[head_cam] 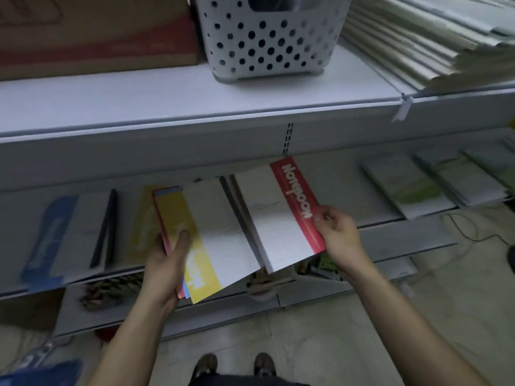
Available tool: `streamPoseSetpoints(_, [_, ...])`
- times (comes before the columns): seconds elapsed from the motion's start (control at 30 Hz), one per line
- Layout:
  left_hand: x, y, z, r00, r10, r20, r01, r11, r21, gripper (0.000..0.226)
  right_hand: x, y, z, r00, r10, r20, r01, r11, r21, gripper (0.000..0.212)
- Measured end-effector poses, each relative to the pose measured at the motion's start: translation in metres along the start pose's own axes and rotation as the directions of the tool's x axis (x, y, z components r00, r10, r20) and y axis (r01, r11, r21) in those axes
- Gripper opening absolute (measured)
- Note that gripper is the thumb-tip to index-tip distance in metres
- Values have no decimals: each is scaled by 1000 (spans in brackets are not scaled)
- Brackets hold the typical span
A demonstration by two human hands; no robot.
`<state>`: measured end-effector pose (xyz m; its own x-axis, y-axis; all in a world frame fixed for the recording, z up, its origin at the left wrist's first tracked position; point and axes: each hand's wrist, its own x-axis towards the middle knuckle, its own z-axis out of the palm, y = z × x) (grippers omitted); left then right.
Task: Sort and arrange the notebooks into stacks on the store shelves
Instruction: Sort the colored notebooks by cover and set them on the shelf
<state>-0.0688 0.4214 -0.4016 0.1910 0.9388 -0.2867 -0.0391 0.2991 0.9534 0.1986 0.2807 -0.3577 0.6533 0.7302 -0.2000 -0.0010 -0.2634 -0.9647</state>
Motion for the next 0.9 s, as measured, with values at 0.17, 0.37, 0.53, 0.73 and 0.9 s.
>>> streamPoseSetpoints(0.17, [-14,-14,26,999,-26,29,27,999,-37,44,-13,21,53,996,-49,75,57,994,-99,12])
streamPoseSetpoints(0.37, [-12,-21,32,999,-42,-25,42,999,-3,31,-16,26,48,984,-92,152,124,967,-222,6])
streamPoseSetpoints(0.53, [-14,-22,34,993,-80,-86,75,995,-60,35,7,35,22,991,-128,49,137,936,-324,11])
streamPoseSetpoints(0.73, [-11,-12,30,993,-43,-111,34,996,-78,36,74,51,-20,973,-115,-198,-25,805,-593,48])
streamPoseSetpoints(0.9, [-9,-5,20,988,-19,-152,1,993,-119,33,92,52,-41,982,-54,-181,-58,825,-562,27])
